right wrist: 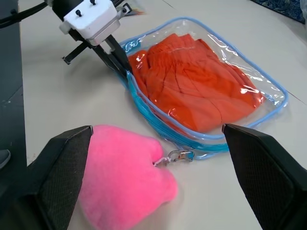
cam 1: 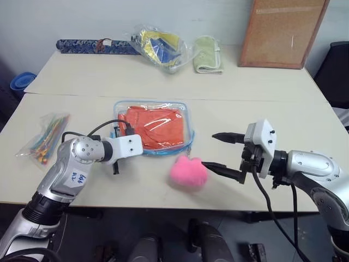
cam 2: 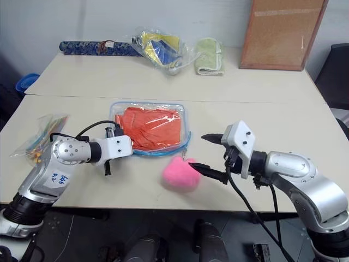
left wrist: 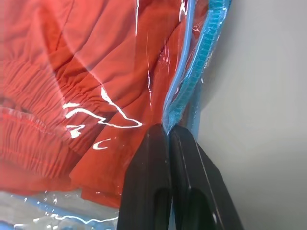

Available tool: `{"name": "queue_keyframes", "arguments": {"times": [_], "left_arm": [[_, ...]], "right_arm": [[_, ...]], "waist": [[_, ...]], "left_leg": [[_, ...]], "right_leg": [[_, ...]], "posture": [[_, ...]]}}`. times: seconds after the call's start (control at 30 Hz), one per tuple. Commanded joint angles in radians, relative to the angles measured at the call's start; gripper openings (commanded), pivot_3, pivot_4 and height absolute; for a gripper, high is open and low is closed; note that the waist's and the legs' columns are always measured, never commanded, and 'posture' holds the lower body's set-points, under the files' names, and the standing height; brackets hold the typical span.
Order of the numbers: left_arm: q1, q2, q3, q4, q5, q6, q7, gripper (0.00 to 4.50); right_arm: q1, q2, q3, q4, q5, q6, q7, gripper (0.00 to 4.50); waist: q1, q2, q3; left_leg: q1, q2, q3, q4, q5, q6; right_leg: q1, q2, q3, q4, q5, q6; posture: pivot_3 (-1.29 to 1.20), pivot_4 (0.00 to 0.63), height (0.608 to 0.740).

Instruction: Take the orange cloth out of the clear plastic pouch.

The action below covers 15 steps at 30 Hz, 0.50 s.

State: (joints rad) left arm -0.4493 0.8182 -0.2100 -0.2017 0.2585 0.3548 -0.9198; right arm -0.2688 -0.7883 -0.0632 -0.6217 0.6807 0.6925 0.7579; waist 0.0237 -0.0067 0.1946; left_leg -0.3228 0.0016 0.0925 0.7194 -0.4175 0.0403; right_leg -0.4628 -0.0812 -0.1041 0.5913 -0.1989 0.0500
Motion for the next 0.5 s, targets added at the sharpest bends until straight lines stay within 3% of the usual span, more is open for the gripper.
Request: {"name": "queue_keyframes", "arguments": {"times": [0.03,0.13,0.33,0.47,0.5], "left_arm": [[-0.001,0.015,0.017,0.023,-0.033,-0.071,-0.019,0.04],[0.018,0.02,0.035,0.009,-0.082,-0.075,-0.055,0.66],[0.035,0.035,0.07,-0.043,-0.14,-0.059,-0.087,2.49],[0.048,0.097,0.142,-0.054,-0.274,-0.1,-0.206,3.68],[0.049,0.117,0.162,-0.045,-0.312,-0.128,-0.245,3.68]], "right_arm": [[-0.013,0.002,-0.007,-0.004,-0.007,-0.03,0.015,4.5],[-0.014,-0.002,-0.007,0.002,-0.013,-0.037,0.023,4.5],[-0.016,-0.008,-0.011,0.016,-0.027,-0.046,0.048,4.5],[-0.02,-0.015,-0.013,0.029,-0.036,-0.05,0.066,4.5],[-0.02,-0.016,-0.015,0.03,-0.035,-0.049,0.071,4.5]], "waist": [[0.001,0.0,0.0],[0.0,0.0,0.0],[0.0,0.0,0.0],[-0.001,0.0,0.0],[-0.002,0.0,0.0]], "left_leg": [[0.0,0.0,0.0,0.0,0.0,0.0],[0.0,0.0,0.0,0.0,0.0,0.0],[0.0,0.0,0.0,0.0,0.0,0.0],[0.0,0.0,0.0,0.0,0.0,0.0],[0.0,0.0,0.0,0.0,0.0,0.0]], "right_leg": [[0.0,0.0,0.0,0.0,0.0,0.0],[0.0,0.0,0.0,0.0,0.0,0.0],[0.0,0.001,0.0,0.0,0.0,0.0],[0.0,0.001,0.0,0.0,0.0,0.0],[0.0,0.001,0.0,0.0,0.0,0.0]], "posture": [[0.0,0.15,0.74],[0.0,0.15,0.74],[0.0,0.15,0.74],[0.0,0.15,0.74],[0.0,0.15,0.74]]}}
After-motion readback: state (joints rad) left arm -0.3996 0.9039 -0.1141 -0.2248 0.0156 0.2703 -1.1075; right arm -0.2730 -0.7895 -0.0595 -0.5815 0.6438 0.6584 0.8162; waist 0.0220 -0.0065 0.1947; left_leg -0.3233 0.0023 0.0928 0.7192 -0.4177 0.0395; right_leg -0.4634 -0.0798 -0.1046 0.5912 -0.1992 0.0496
